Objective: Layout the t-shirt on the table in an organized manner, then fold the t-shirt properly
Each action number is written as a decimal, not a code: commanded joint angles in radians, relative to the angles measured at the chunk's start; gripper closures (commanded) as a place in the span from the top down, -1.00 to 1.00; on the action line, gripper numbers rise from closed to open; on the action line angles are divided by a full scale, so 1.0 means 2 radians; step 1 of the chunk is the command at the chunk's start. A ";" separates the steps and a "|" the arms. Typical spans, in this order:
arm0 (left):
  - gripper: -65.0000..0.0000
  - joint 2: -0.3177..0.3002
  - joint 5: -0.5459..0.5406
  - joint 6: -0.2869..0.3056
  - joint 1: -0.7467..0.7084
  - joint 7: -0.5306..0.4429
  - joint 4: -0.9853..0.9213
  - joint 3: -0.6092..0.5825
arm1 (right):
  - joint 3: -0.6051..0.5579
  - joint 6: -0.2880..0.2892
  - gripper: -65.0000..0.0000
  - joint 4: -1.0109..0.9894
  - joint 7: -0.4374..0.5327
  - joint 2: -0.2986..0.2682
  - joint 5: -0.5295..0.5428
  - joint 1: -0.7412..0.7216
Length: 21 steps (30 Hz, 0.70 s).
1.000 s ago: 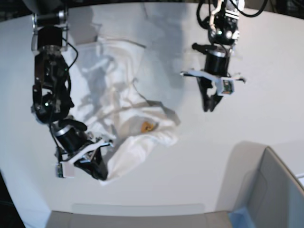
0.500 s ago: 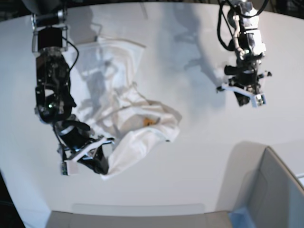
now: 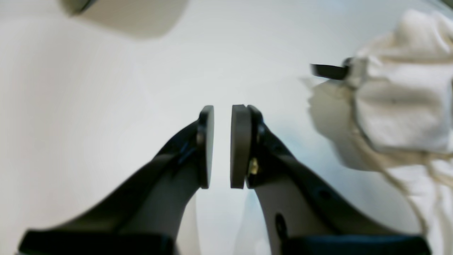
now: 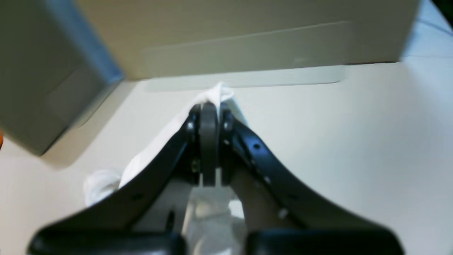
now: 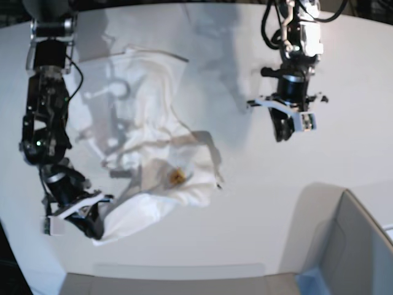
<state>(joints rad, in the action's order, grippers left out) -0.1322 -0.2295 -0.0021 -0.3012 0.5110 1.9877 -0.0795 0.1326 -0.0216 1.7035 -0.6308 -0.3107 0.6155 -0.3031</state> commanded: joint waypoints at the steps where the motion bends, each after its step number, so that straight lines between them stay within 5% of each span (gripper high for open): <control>1: -0.69 -0.002 0.002 0.003 0.003 -0.017 0.009 -0.016 | 0.004 0.003 -1.00 -0.004 0.013 -0.008 0.006 -0.020; 8: -0.69 -0.002 0.003 0.001 0.045 -0.021 0.006 -0.091 | -0.013 0.003 -1.00 -0.086 0.013 -0.017 0.004 -0.067; 21: -0.69 -0.001 0.003 0.001 0.106 -0.021 -0.043 -0.145 | -0.011 0.003 -1.00 -0.254 0.016 -0.015 0.004 -0.148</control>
<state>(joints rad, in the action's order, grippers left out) -0.1356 -0.2291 0.0002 -0.0971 0.4942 1.8866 -0.3672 0.1047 -0.0223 1.1732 -0.6289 -0.3267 0.6140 -0.5610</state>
